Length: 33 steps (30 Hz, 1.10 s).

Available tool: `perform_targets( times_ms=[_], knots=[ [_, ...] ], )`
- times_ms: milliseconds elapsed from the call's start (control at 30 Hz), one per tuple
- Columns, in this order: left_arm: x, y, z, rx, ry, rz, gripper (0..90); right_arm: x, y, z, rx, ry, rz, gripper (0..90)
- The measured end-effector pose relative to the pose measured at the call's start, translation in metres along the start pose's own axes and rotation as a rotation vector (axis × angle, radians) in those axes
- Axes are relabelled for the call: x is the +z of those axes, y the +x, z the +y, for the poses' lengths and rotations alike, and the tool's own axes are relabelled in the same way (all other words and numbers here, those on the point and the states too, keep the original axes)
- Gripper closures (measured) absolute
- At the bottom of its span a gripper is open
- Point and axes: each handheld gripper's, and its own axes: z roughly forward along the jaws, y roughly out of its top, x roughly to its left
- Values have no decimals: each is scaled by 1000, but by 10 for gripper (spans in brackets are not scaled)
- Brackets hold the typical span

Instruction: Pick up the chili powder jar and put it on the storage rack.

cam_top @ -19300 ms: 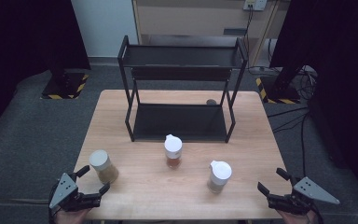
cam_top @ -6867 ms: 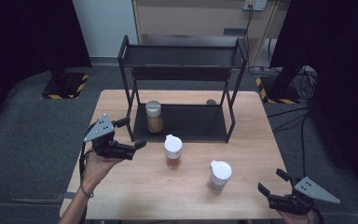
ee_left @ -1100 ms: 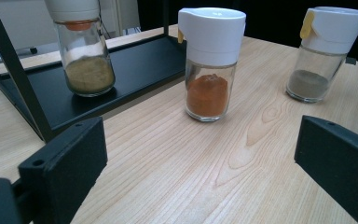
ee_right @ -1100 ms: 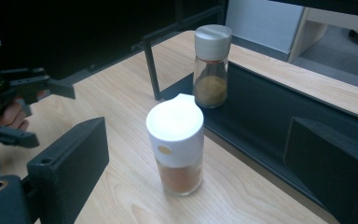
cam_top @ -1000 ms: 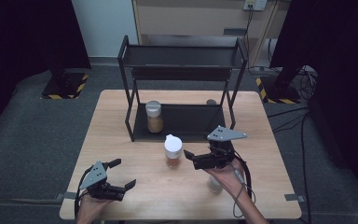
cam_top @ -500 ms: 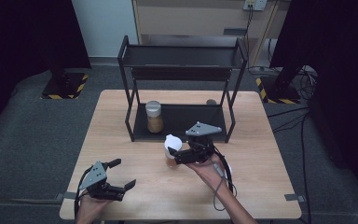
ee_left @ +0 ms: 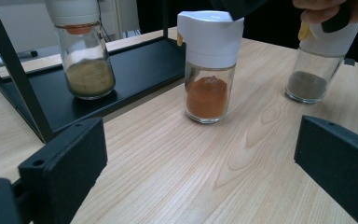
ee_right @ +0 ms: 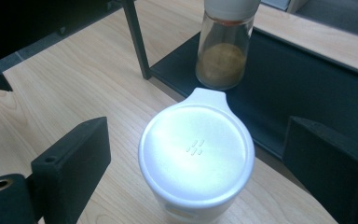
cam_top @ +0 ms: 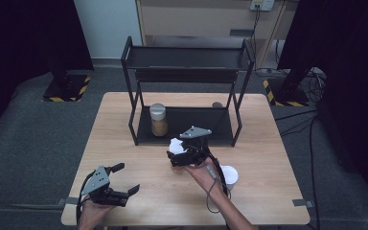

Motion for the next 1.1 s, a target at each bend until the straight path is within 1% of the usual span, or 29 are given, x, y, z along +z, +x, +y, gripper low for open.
perform_targets(
  times_ms=[100, 167, 300, 367, 533, 600, 633, 667, 733, 800, 933, 1100],
  knots=[
    [0, 0, 0, 0, 0, 0, 15, 6, 3, 1, -1, 13, -12, 89],
    [0, 0, 0, 1, -1, 0, 15, 9, 4, 2, 9, 25, -16, 94],
    [0, 0, 0, 0, -2, 0, 15, 15, 10, 2, 4, 43, -40, 118],
    [0, 0, 0, 1, -3, 0, 15, 19, 11, 2, 15, 52, -42, 141],
    [-1, 0, 0, 2, -4, 0, 15, 26, 15, 0, 13, 64, -64, 186],
    [-1, 0, 0, 2, -5, 1, 15, 28, 15, -1, 18, 68, -64, 220],
    [-1, 0, 0, 2, -5, 1, 15, 29, 16, -2, 15, 73, -70, 222],
    [-1, 0, 0, 2, -6, 0, 15, 30, 16, -2, 15, 74, -70, 228],
    [-1, 0, 0, 2, -5, 2, 15, 31, 18, -4, 18, 69, -80, 281],
    [0, 0, 0, 4, -4, 1, 15, 31, 19, -6, 20, 68, -83, 300],
    [-1, 0, 0, 4, -5, 1, 15, 32, 26, -5, 16, 68, -109, 308],
    [0, 0, 0, 5, -3, 1, 15, 31, 27, -7, 11, 62, -113, 310]
  ],
)
